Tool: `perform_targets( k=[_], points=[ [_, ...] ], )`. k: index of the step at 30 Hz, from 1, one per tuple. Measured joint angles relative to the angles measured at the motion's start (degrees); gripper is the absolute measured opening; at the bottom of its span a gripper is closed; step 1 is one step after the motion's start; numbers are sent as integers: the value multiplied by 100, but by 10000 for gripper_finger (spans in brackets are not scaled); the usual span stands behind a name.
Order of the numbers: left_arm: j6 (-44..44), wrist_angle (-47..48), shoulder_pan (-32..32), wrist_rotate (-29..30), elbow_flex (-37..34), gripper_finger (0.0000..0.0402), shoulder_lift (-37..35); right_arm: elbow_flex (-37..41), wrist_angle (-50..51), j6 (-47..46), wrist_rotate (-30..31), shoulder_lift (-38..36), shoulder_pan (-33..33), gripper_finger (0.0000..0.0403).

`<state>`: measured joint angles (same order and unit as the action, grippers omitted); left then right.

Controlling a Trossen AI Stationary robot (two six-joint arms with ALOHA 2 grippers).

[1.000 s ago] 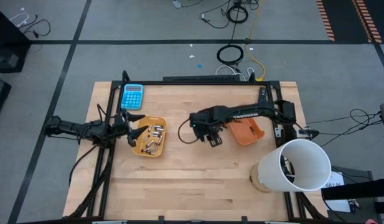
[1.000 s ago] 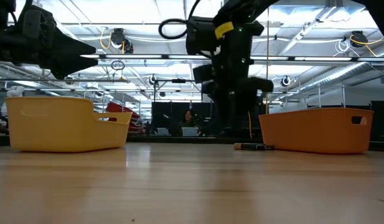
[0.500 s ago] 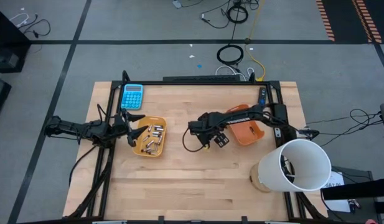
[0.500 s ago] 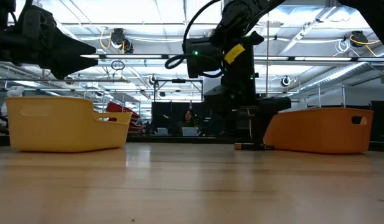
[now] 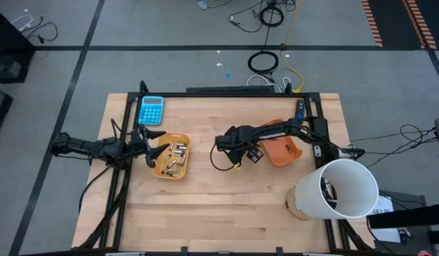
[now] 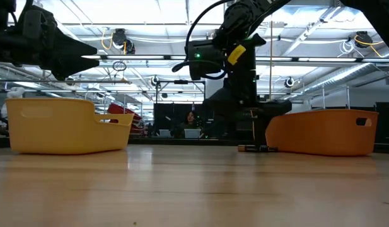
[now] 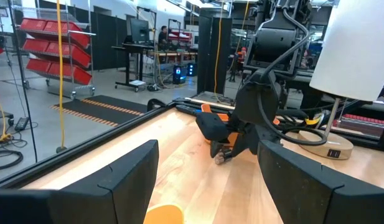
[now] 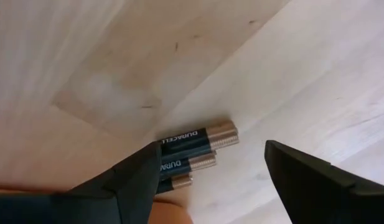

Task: Sort batteries
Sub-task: Put the black battery into the orange bin

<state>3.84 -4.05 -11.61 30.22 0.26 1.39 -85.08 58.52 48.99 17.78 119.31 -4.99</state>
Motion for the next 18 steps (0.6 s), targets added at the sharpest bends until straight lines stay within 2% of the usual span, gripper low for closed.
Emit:
perform_targets(
  k=[18],
  points=[
    [-2,0,-1,0,-1,281,0,0,144,1035,11,233,22,277]
  ],
)
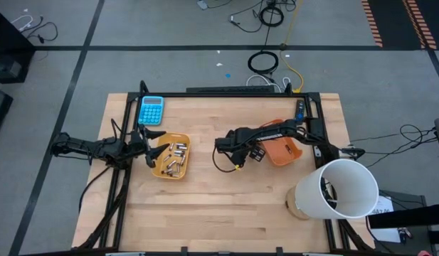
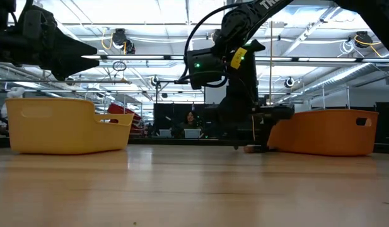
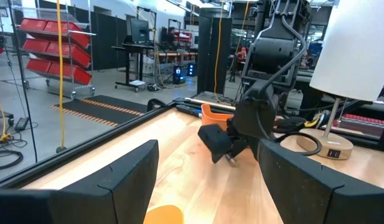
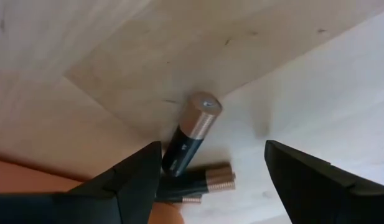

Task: Sort batteries
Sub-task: Put the black battery into the orange bin

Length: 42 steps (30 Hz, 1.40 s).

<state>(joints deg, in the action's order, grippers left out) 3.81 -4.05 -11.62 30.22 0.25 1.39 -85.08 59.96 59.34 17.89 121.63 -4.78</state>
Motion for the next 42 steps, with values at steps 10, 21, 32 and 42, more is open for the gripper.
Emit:
perform_targets(
  k=[10,21,32,42],
  points=[
    [1,0,1,0,0,281,0,-2,-103,-265,-503,8,41,277],
    [2,0,0,1,0,281,0,-7,-131,-326,-858,-3,142,195],
    [1,0,0,0,1,281,0,-13,-151,-510,-1073,-9,151,36],
    [2,0,2,0,0,281,0,-26,-343,-979,-1100,-5,105,21]
  ],
)
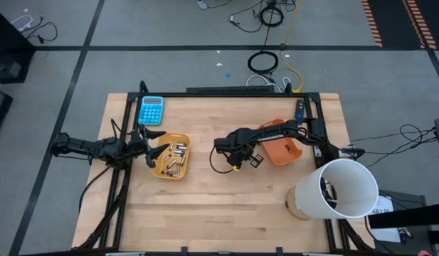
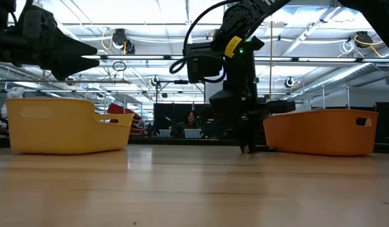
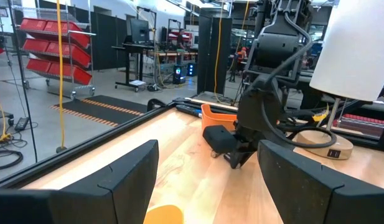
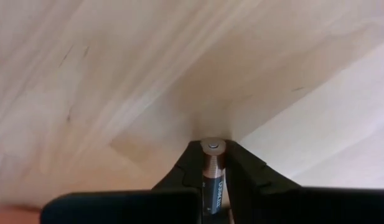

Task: Sort batteries
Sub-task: Put the black battery into the orange bin

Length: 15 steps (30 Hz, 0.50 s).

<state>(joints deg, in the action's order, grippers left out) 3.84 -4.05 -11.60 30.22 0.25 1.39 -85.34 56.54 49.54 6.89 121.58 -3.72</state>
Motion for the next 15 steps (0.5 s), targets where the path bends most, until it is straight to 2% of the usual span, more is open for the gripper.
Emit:
perform_targets(
  k=[5,9,15],
  points=[
    [0,0,0,2,1,281,0,-13,-387,-90,-179,-4,-225,21],
    [0,0,0,0,0,281,0,-25,-662,-96,-547,-4,-524,21],
    [0,1,-2,2,1,281,0,-67,-683,-152,-792,-35,-903,21]
  ],
)
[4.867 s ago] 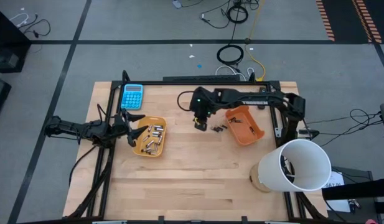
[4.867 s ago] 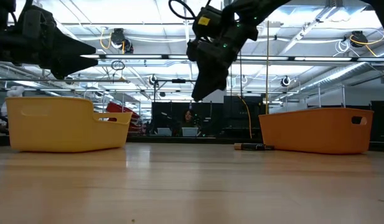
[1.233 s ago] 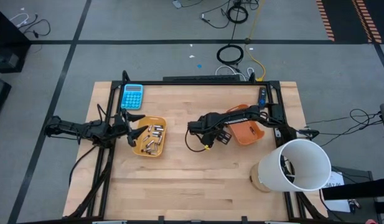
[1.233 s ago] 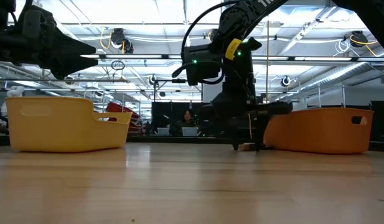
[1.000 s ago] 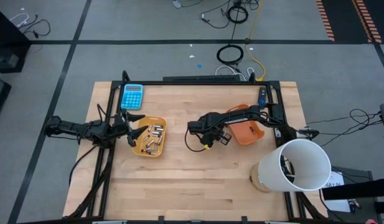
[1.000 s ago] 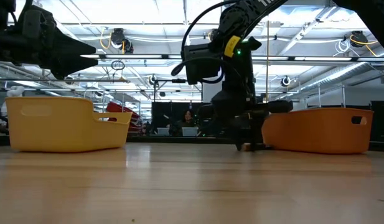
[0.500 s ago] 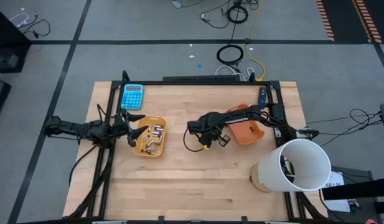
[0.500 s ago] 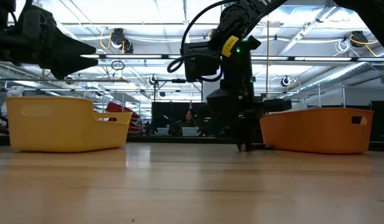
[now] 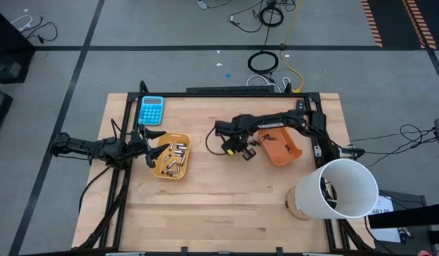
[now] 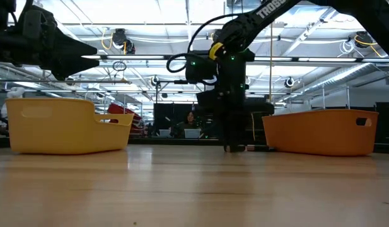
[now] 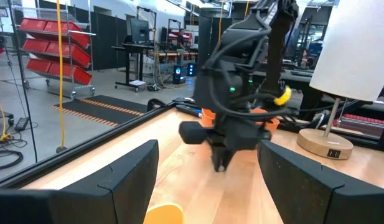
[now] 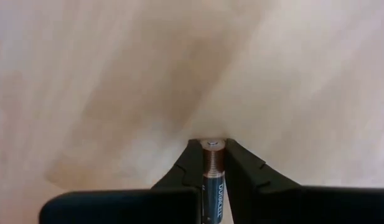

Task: Sort batteries
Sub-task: Put the black battery into the orange bin

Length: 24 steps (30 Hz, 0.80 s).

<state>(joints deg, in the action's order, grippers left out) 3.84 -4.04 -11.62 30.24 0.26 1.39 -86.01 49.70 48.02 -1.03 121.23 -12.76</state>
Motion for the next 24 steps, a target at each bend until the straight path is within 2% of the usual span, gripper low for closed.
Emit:
perform_targets(
  k=[6,10,13,18,24],
  points=[
    [0,1,1,0,-1,281,-2,-342,557,-383,57,-333,-196,21],
    [-2,1,0,-2,-1,281,-2,-449,869,-539,-217,-545,-273,21],
    [0,0,2,-1,-1,281,-1,-576,1299,-729,-43,-714,-288,20],
    [-1,1,2,-2,0,281,-2,-964,2406,-1590,419,-1091,-404,20],
    [0,0,1,-1,1,281,-2,-1345,3355,-2846,353,-1229,-603,20]
  ],
)
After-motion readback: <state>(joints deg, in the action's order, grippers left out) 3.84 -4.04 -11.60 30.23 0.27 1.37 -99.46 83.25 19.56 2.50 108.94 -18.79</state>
